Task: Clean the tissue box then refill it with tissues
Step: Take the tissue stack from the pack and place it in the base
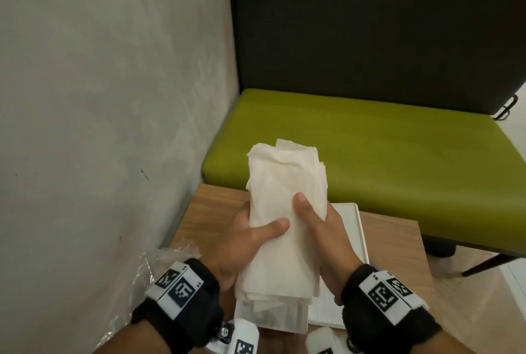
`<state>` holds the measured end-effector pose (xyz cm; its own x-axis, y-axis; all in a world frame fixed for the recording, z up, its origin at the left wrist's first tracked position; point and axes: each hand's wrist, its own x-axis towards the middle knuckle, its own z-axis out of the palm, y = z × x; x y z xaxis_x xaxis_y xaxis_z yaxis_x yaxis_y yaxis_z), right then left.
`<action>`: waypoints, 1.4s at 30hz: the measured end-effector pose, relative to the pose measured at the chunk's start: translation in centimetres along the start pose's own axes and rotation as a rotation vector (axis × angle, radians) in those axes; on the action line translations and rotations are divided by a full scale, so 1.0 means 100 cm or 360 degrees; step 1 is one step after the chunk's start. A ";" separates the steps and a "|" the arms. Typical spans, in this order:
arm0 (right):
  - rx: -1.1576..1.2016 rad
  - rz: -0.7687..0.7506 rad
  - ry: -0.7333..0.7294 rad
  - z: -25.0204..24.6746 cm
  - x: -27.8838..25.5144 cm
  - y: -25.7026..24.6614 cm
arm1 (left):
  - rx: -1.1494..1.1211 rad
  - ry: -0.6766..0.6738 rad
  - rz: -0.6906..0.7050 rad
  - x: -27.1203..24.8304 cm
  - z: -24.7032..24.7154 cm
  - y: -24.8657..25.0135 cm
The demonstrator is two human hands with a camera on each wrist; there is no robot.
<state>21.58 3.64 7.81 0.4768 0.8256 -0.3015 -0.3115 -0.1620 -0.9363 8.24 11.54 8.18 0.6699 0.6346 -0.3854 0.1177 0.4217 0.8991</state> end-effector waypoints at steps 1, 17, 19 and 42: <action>0.0011 -0.0008 0.0006 -0.003 0.001 -0.007 | 0.0021 -0.0027 -0.0017 -0.002 -0.003 -0.002; -0.1004 -0.0402 -0.0076 0.004 0.005 -0.036 | 0.0167 0.0074 0.0007 -0.009 -0.001 -0.009; -0.1047 -0.0400 -0.0072 0.002 0.005 -0.027 | 0.0136 0.0091 0.0004 -0.007 -0.002 -0.008; -0.1060 0.0354 0.0326 -0.023 0.022 0.062 | 0.0399 0.0169 -0.0619 0.033 -0.005 -0.065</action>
<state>22.64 3.23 0.95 0.6250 0.6276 -0.4641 0.1157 -0.6625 -0.7401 9.32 11.19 1.02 0.4639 0.5288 -0.7107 0.5269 0.4802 0.7012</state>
